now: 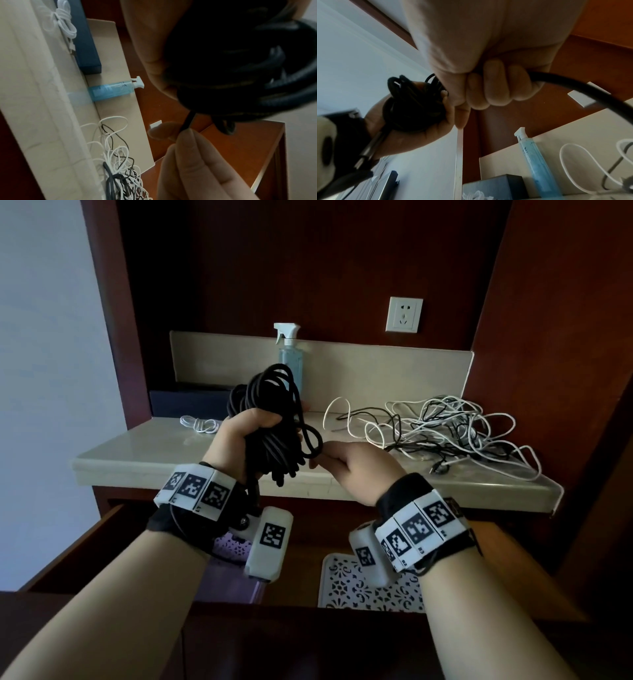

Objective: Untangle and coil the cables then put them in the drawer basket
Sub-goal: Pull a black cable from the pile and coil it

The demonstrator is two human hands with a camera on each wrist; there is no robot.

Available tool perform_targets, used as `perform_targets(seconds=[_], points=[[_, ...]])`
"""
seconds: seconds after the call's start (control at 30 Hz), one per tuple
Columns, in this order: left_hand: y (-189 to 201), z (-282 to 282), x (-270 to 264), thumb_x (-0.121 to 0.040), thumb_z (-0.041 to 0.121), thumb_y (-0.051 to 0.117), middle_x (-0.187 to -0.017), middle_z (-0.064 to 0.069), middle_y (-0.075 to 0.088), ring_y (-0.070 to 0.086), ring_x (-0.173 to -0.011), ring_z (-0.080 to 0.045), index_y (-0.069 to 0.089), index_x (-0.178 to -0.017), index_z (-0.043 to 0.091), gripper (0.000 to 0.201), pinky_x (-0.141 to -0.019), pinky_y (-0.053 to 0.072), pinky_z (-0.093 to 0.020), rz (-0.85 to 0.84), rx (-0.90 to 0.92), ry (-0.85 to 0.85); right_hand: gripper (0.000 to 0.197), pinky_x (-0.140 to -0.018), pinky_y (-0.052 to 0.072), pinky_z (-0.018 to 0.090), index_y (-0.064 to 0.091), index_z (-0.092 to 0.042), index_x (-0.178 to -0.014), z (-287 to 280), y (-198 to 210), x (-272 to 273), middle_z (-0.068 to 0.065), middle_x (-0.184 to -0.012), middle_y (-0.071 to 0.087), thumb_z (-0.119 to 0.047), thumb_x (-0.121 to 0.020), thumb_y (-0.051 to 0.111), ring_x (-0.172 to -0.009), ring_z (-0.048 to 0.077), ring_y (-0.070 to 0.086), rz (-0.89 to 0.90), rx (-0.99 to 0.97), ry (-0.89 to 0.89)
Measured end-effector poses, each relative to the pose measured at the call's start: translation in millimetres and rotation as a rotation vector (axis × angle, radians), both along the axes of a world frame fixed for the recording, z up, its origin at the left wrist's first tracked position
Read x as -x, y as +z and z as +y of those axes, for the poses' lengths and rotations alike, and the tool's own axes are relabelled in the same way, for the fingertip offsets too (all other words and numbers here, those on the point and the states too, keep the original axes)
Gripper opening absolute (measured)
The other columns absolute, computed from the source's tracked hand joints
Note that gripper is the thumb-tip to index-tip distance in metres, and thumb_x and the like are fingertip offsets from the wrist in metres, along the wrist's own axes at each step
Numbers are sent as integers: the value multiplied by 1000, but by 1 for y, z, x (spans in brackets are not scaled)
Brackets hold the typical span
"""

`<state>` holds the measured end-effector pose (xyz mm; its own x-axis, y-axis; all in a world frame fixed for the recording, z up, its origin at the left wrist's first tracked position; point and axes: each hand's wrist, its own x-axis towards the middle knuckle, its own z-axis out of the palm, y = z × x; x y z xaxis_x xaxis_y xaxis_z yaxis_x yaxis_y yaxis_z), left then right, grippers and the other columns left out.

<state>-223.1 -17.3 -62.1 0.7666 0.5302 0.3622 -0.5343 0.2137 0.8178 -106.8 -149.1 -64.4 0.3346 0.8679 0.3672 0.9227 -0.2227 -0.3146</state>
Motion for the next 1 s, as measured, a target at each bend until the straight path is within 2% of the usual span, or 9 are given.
perform_targets(seconds=[0.1, 0.27, 0.37, 0.47, 0.6, 0.7, 0.8, 0.87, 1.0], points=[[-1, -1, -9, -73, 16, 55, -74, -5, 69, 63, -72, -20, 78, -72, 12, 23, -78, 46, -33, 29, 53, 32, 28, -84, 43, 31, 64, -25, -107, -1, 4, -7, 2, -109, 66, -36, -97, 40, -100, 23, 57, -3, 13, 4], [5, -15, -27, -64, 14, 59, -92, -11, 67, 66, -86, -25, 70, -93, 0, 34, -103, 42, -48, -55, 198, -47, 22, -70, 36, 26, 65, -23, -94, -15, 17, -37, -3, -85, 59, -34, -95, 46, -84, 17, 53, -40, 220, -27], [16, -27, -34, -68, 15, 54, -92, -11, 64, 65, -82, -26, 58, -103, -5, 41, -78, 55, -39, -136, 216, -88, 33, -66, 35, 27, 54, -23, -67, -19, 25, -84, -2, -75, 54, -37, -94, 41, -79, 20, 52, -150, 421, -230], [22, -36, -46, -72, 12, 48, -88, -12, 64, 65, -72, -30, 54, -102, -6, 35, -65, 56, -37, -149, 207, -121, 35, -76, 43, 28, 59, -8, -103, -23, 33, -133, 13, -102, 63, -30, -98, 33, -86, 24, 56, -75, 431, -428], [25, -36, -69, -83, 6, 43, -78, -9, 69, 67, -68, -25, 57, -95, -5, 22, -67, 57, -35, -71, 132, -79, 34, -40, 42, 12, 47, 3, -128, -21, 54, -171, 13, -96, 60, -7, -95, 46, -61, 14, 54, 290, 221, -465], [31, -22, -91, -90, 6, 38, -72, -8, 69, 67, -63, -23, 59, -89, -4, 24, -62, 58, -31, -4, 106, -39, 30, -58, 40, 21, 50, -11, -126, -1, 88, -193, 11, -117, 57, -11, -97, 41, -89, 23, 57, 127, -53, -381], [37, -1, -111, -83, 8, 43, -72, -9, 67, 66, -61, -25, 59, -89, -4, 21, -67, 54, -35, -1, 119, -39, 23, -66, 36, 20, 55, -12, -112, 16, 117, -207, 4, -98, 59, -17, -99, 36, -89, 22, 55, -46, -328, -276], [42, 18, -122, -73, 11, 49, -75, -9, 66, 65, -61, -26, 57, -91, -5, 26, -66, 55, -37, -3, 148, -38, 22, -55, 41, 22, 57, -13, -110, 24, 123, -222, 3, -78, 60, -11, -98, 38, -68, 21, 56, -12, -146, -266], [41, 51, -139, -74, 9, 55, -78, -8, 67, 65, -65, -25, 57, -96, -4, 25, -65, 57, -36, 17, 159, -7, 21, -60, 37, 20, 67, -16, -103, 16, 129, -246, -2, -76, 59, -28, -93, 54, -72, 17, 53, -209, 254, -372]])
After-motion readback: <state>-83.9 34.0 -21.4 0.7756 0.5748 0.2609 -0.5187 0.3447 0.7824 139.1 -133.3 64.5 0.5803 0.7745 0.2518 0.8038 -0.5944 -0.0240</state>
